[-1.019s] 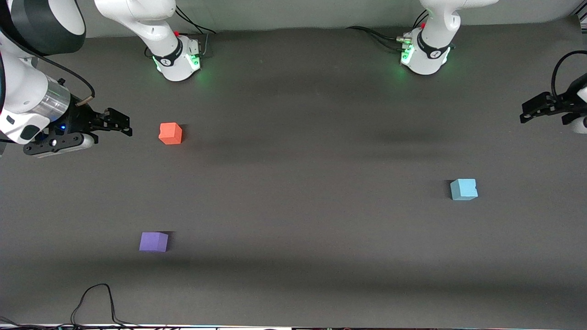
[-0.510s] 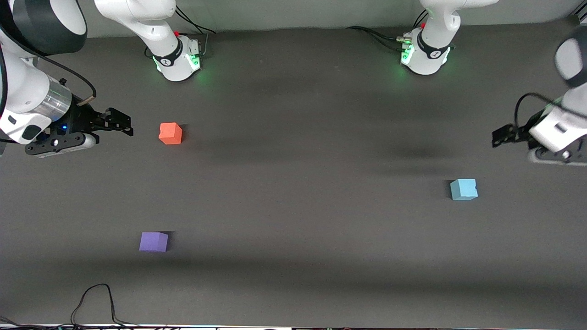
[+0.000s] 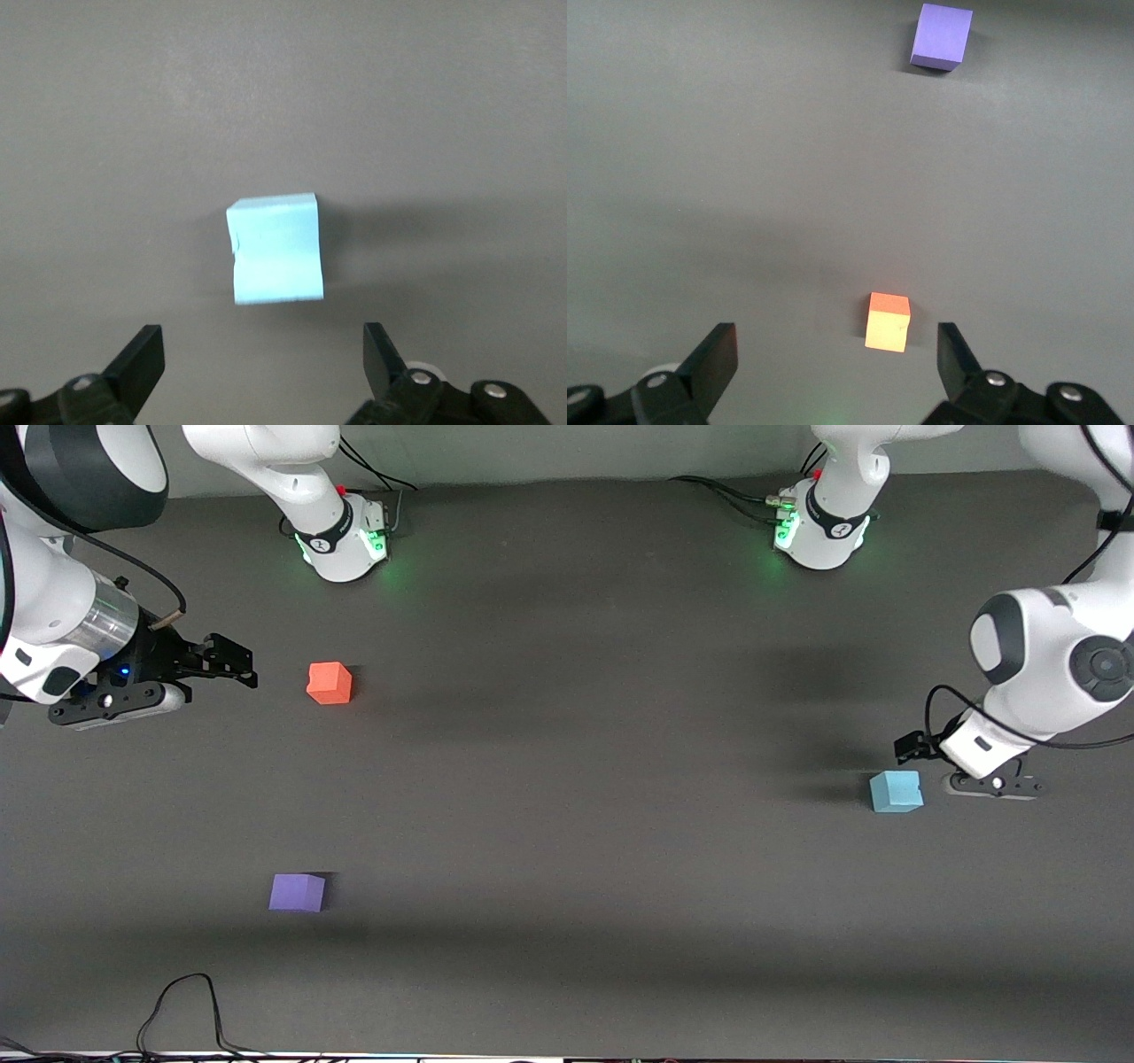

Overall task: Place blue block between orange and purple blocks
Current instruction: 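Move the left gripper down over the light-blue cube, then close the left gripper on the light-blue cube and lift it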

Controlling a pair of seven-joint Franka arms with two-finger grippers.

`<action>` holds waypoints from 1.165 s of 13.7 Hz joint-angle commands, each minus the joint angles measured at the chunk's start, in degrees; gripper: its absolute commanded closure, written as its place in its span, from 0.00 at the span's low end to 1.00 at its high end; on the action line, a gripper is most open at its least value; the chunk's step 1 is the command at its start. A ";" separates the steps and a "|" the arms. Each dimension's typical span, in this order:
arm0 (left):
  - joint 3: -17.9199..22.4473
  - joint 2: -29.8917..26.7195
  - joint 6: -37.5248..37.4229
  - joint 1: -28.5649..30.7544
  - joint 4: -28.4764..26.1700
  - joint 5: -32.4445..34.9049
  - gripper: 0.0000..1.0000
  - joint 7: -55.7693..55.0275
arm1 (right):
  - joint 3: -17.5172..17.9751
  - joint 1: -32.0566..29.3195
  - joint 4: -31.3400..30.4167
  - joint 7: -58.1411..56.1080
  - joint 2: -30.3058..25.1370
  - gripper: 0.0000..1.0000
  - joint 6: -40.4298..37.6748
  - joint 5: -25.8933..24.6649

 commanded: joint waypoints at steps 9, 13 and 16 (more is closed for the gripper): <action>0.08 11.60 10.94 0.18 1.20 0.34 0.00 0.53 | -0.41 0.49 0.07 -1.12 -0.11 0.00 -0.31 0.11; 0.00 11.69 10.68 0.09 1.82 0.26 0.52 0.09 | -0.41 0.49 -0.01 -1.12 -0.11 0.00 -0.39 0.11; 0.00 11.60 9.98 0.18 2.34 0.17 0.63 0.01 | -0.41 0.49 0.07 -1.12 -0.03 0.00 -0.39 0.11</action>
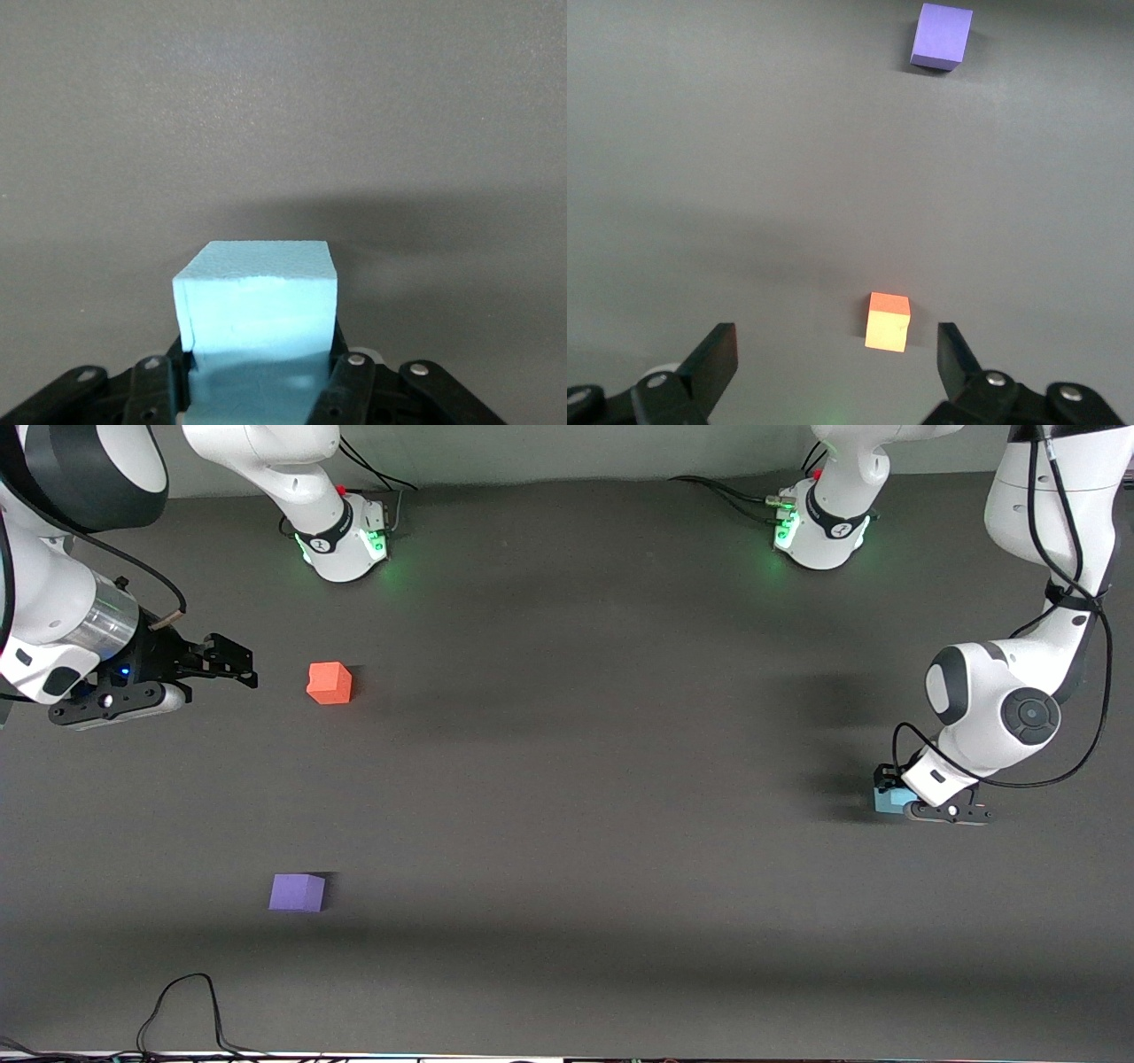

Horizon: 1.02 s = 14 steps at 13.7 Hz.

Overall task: Place blue block between orange and purple blocks
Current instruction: 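Close the left gripper on the light-blue cube and lift it, then carry the light-blue cube with the left gripper toward the table middle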

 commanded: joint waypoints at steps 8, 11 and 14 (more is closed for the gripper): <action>-0.37 -6.85 -43.15 -0.48 26.79 -0.45 0.63 -3.14 | -0.32 0.66 0.08 -1.12 0.31 0.00 -0.12 0.11; -3.88 -6.85 -53.55 -5.21 35.07 -0.98 0.63 -14.18 | -0.32 0.66 0.08 -1.21 0.31 0.00 -0.20 0.03; -8.62 -6.24 -54.20 -10.83 38.07 -1.59 0.64 -32.80 | -0.32 0.75 -0.10 -1.21 0.31 0.00 -0.21 0.11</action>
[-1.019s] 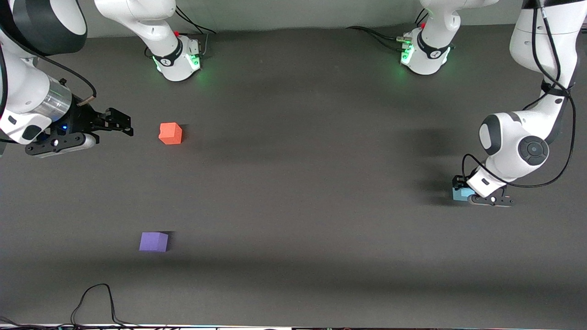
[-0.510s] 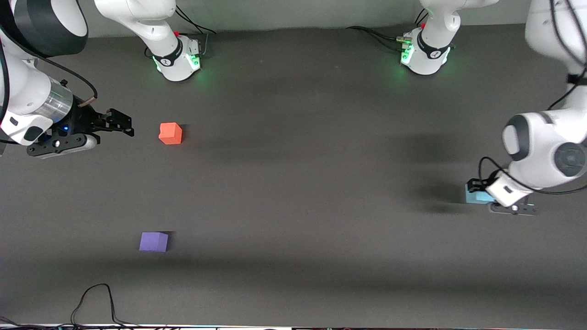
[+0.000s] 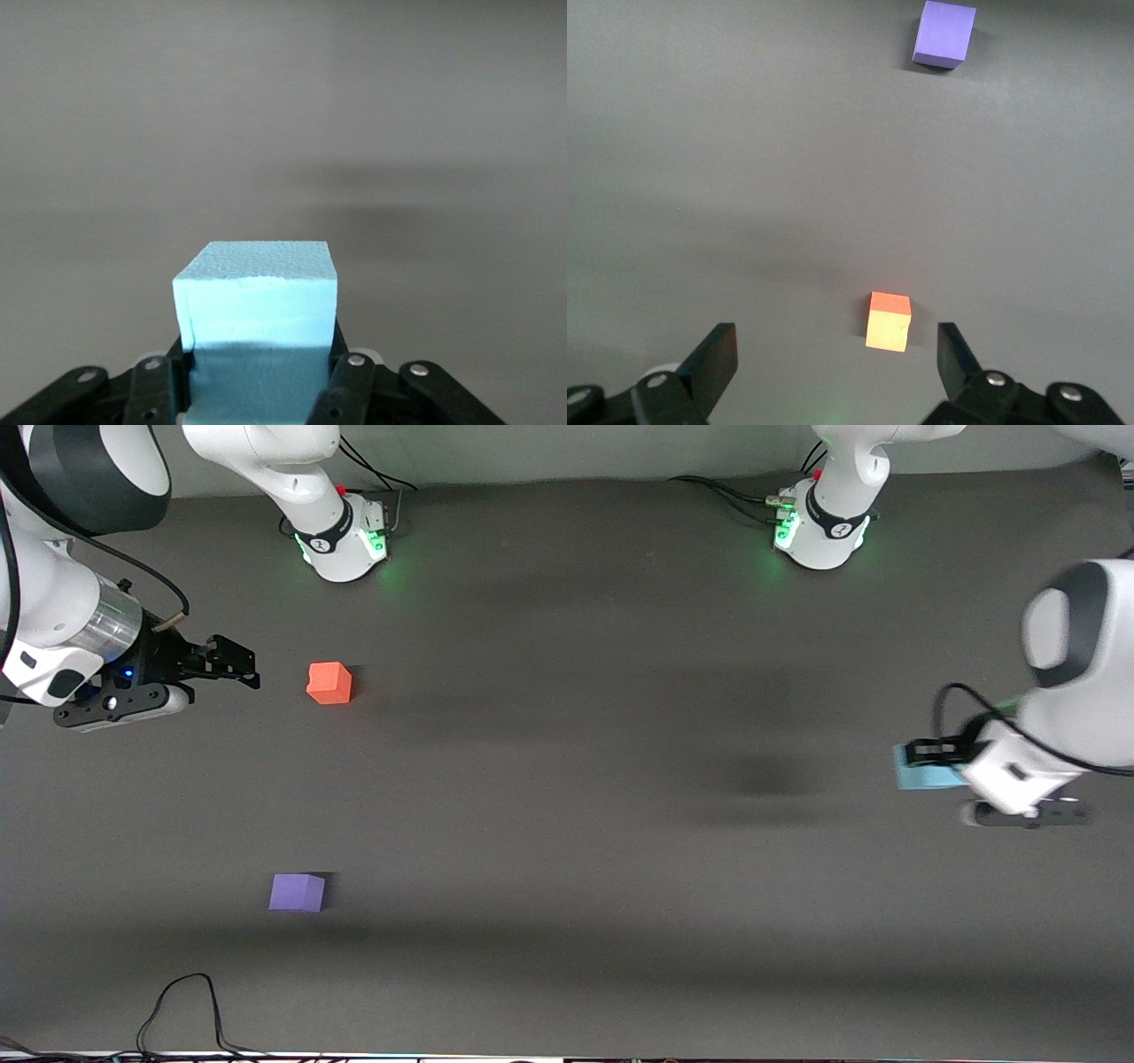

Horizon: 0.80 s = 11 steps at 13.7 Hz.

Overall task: Place blue block between orange and purple blocks
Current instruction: 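Carry the light-blue cube with the left gripper toward the table middle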

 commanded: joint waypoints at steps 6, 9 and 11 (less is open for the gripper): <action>-6.48 10.74 6.75 -21.61 10.35 1.62 0.66 -40.17 | -0.36 0.69 -0.17 -1.16 0.00 0.00 -0.21 0.03; -6.48 18.11 12.30 -31.10 14.13 7.07 0.69 -49.34 | -0.36 0.69 -0.17 -1.16 0.09 0.00 -0.21 0.11; -6.30 24.26 13.98 -35.86 18.78 8.92 0.69 -51.28 | -0.36 0.69 -0.17 -1.07 0.09 0.00 -0.21 0.11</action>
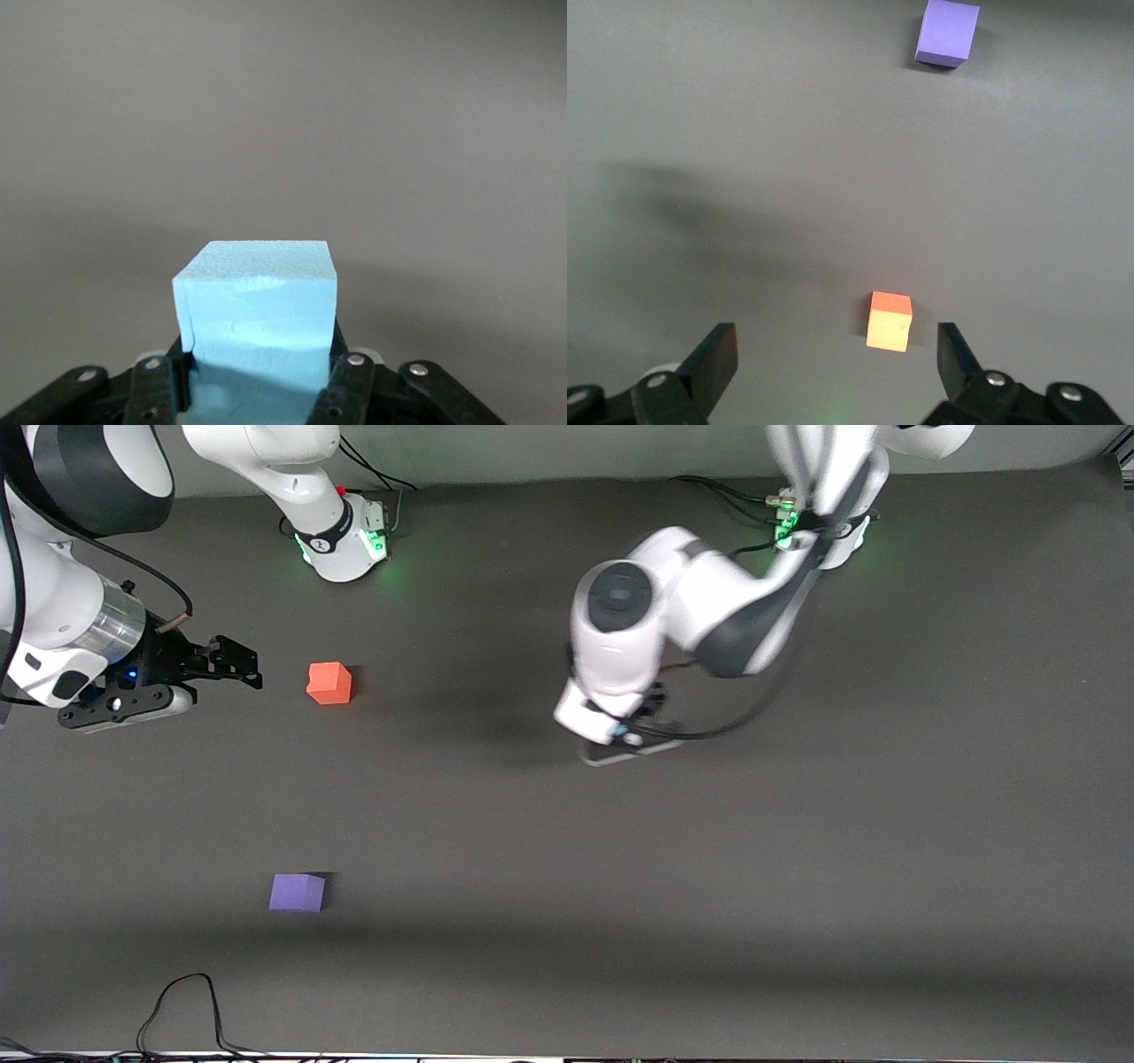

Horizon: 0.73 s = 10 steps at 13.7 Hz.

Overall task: Place blue block between orange and purple blocks
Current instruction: 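Carry the light-blue cube with the left gripper toward the table middle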

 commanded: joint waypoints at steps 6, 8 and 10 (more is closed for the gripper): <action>1.33 18.93 11.97 -9.47 9.19 5.40 0.69 -2.44 | -0.43 0.56 -0.10 -1.02 0.17 0.00 -0.12 0.11; 1.33 20.61 13.22 -10.09 9.28 5.92 0.69 -2.44 | -0.43 0.56 -0.10 -1.02 0.17 0.00 -0.21 0.11; 1.33 20.88 13.22 -10.09 9.19 5.93 0.65 -2.35 | -0.43 0.56 -0.10 -1.10 0.17 0.00 -0.21 0.03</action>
